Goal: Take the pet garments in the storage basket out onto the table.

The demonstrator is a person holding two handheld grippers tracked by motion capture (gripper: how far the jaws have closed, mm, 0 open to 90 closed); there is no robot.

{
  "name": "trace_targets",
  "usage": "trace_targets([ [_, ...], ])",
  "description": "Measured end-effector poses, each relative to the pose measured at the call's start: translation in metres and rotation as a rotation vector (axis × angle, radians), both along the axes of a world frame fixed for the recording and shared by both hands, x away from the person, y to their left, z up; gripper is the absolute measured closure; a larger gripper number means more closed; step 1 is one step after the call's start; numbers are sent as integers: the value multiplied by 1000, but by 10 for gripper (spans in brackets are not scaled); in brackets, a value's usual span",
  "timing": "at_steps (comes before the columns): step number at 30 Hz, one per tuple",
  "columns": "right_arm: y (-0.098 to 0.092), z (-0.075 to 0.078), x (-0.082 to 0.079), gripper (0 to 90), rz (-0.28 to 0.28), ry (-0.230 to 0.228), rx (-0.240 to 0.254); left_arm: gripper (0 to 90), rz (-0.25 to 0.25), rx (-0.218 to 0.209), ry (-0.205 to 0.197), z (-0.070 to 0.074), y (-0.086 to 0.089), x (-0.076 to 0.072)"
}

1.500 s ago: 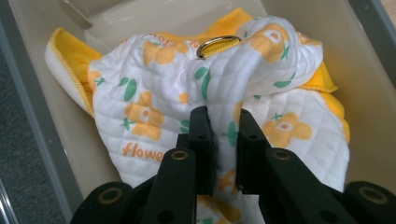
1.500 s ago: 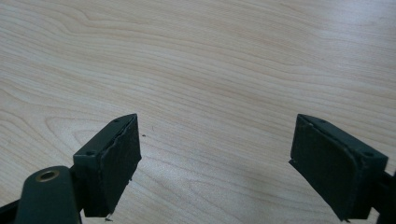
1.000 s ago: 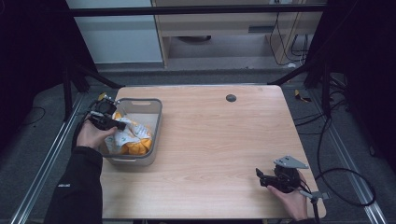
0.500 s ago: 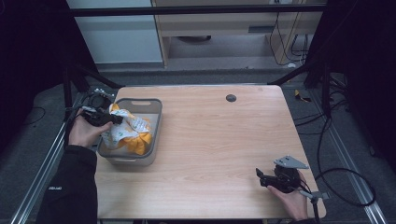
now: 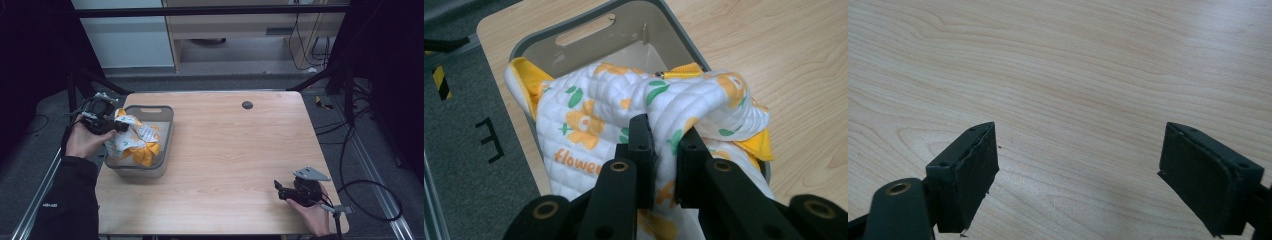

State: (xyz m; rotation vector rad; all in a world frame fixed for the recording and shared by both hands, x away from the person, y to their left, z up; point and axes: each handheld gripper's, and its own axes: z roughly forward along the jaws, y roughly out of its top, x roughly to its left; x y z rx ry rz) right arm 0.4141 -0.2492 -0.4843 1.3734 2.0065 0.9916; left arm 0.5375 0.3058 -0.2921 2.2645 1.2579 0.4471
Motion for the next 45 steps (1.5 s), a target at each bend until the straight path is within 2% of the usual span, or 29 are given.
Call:
trace_targets([
  [5, 0, 0, 0, 156, -1, 1, 2, 813, -16, 0, -11, 8, -2, -5],
  [15, 0, 1, 0, 155, -1, 0, 1, 813, -75, 11, -64, 28, -13, -20],
  [22, 0, 1, 0, 155, -2, -3, -1, 813, -106, 6, -85, 40, -21, -28],
  [33, 0, 1, -1, 154, -5, -3, 4, 813, -172, 0, -89, 46, -37, -39],
  [38, 0, 1, -1, 154, -3, -4, 3, 813, -216, 8, -98, 47, -52, -43],
  [45, 0, 2, -1, 154, -4, -4, 5, 813, -267, 7, -88, 43, -73, -45],
])
